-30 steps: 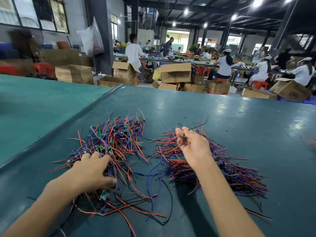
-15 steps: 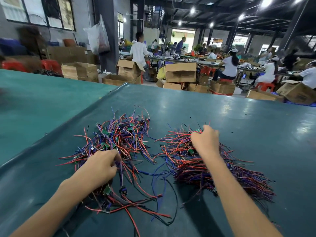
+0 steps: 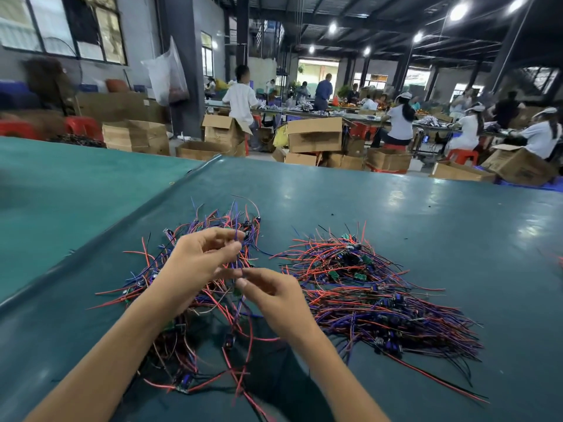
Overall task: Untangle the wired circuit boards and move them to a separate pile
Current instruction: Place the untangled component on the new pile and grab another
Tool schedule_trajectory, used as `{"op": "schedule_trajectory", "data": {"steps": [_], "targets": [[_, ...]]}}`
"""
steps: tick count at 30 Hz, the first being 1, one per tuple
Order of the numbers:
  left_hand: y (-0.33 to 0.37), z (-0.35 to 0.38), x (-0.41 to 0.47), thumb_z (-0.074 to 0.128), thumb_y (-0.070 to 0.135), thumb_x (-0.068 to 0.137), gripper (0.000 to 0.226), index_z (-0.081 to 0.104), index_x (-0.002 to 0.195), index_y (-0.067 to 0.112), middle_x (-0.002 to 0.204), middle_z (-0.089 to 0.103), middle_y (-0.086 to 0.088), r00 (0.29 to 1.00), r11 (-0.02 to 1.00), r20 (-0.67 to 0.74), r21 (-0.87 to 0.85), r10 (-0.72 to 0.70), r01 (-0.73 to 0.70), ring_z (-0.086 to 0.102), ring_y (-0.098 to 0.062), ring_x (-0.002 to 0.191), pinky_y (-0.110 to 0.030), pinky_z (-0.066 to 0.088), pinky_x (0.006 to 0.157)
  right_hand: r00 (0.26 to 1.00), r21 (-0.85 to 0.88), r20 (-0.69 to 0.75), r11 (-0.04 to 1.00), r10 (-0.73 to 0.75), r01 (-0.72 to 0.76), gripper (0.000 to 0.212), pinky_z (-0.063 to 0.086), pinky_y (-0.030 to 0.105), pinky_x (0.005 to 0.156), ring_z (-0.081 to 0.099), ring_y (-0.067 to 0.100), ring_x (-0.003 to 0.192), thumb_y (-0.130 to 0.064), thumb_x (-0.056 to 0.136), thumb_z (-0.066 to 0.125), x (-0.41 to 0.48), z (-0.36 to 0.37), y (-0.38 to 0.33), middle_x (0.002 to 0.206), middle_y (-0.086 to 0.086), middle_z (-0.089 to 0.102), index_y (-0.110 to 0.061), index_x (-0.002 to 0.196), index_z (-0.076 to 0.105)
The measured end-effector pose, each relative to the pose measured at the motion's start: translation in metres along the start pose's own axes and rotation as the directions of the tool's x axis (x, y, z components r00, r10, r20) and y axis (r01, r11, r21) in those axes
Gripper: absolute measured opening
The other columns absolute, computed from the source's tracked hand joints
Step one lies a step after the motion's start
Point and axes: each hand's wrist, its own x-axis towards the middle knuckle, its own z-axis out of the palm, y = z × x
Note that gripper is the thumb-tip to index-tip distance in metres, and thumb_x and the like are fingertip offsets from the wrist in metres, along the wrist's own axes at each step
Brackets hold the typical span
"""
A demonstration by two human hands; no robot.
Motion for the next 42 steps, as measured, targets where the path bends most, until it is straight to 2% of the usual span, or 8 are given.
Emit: {"op": "schedule_trajectory", "data": {"steps": [4,8,13,20,27,32,36,42], "targets": [[0.006,0.017,0.004,0.064,0.010,0.093,0.016,0.074,0.104,0.004,0.086,0.065,-0.007,0.999,0.978,0.038,-0.211,0.004,0.004,0.063,-0.015,0.080,-0.038,0.063,0.074,0.994,0.294,-0.108,0.956,0.007,0.025,0.020,0.053,0.025,0.069,0.064,0.009,0.077,-0.004,0.096,0.063,0.001,-0.017,-0.004,0.086,0.000,0.076,-0.016,0.100,0.078],[-0.005,0.026,0.005,0.064,0.023,0.094,0.024,0.074,0.111,0.011,0.101,0.074,-0.004,0.994,1.000,0.109,-0.016,0.023,-0.021,0.069,-0.019,0.093,-0.036,0.060,0.082,0.982,0.662,-0.123,0.749,0.145,-0.027,0.019,0.055,0.024,0.062,0.069,0.017,0.073,-0.012,0.088,0.065,0.000,-0.033,-0.008,0.094,0.014,0.075,-0.008,0.102,0.077],[-0.015,0.036,-0.005,0.074,0.035,0.079,0.041,0.071,0.116,0.018,0.107,0.077,-0.008,0.933,0.986,0.329,0.129,-0.147,0.110,0.075,-0.028,0.088,-0.027,0.057,0.057,0.970,0.769,-0.140,0.639,0.200,-0.021,0.016,0.058,0.025,0.061,0.072,0.019,0.071,-0.014,0.083,0.067,-0.001,-0.038,-0.006,0.096,0.017,0.075,-0.009,0.091,0.079],[-0.017,0.032,-0.005,0.071,0.027,0.091,0.017,0.076,0.097,0.012,0.087,0.075,-0.008,0.977,0.992,0.192,0.107,-0.092,0.073,0.055,-0.010,0.049,-0.015,0.030,0.040,0.961,0.835,-0.042,0.538,0.274,-0.117,0.022,0.059,0.023,0.061,0.074,0.020,0.078,0.000,0.074,0.071,-0.007,-0.050,0.000,0.100,0.016,0.074,-0.011,0.089,0.082],[-0.006,0.018,0.009,0.041,0.017,0.087,0.053,0.063,0.134,0.006,0.129,0.067,-0.018,0.916,0.748,0.385,-0.573,-0.116,0.335,0.073,-0.027,0.100,-0.030,0.059,0.067,0.950,0.820,0.044,0.532,0.310,-0.212,0.033,0.043,0.018,0.042,0.059,0.011,0.058,-0.005,0.082,0.065,-0.012,-0.052,0.002,0.107,0.015,0.073,-0.012,0.113,0.070],[-0.030,0.044,0.009,0.076,0.016,0.086,0.064,0.045,0.142,0.015,0.099,0.072,-0.005,0.942,0.899,0.167,-0.290,-0.290,0.328,0.068,-0.014,0.071,-0.024,0.050,0.052,0.937,0.908,0.164,0.324,0.310,-0.266,0.032,0.028,0.017,0.034,0.042,0.007,0.047,-0.004,0.082,0.062,-0.015,-0.048,0.005,0.105,0.015,0.068,-0.010,0.114,0.057],[-0.039,0.050,0.002,0.080,0.049,0.077,0.039,0.076,0.101,0.018,0.089,0.063,0.002,0.878,0.913,0.346,-0.119,-0.330,0.390,0.049,-0.006,0.067,-0.017,0.036,0.052,0.918,0.933,0.232,0.195,0.321,-0.304,0.040,0.021,0.016,0.030,0.033,0.005,0.045,-0.004,0.078,0.067,-0.018,-0.044,0.007,0.098,0.014,0.067,-0.004,0.115,0.053],[-0.039,0.053,0.006,0.082,0.044,0.073,0.046,0.077,0.102,0.008,0.079,0.066,0.001,0.896,0.936,0.342,-0.104,-0.283,0.336,0.049,-0.004,0.063,-0.015,0.035,0.054,0.910,0.829,0.217,0.425,0.353,-0.362,0.028,0.020,0.015,0.032,0.028,0.003,0.044,-0.022,0.091,0.064,-0.022,-0.040,0.006,0.083,0.002,0.055,-0.010,0.116,0.064]]}}
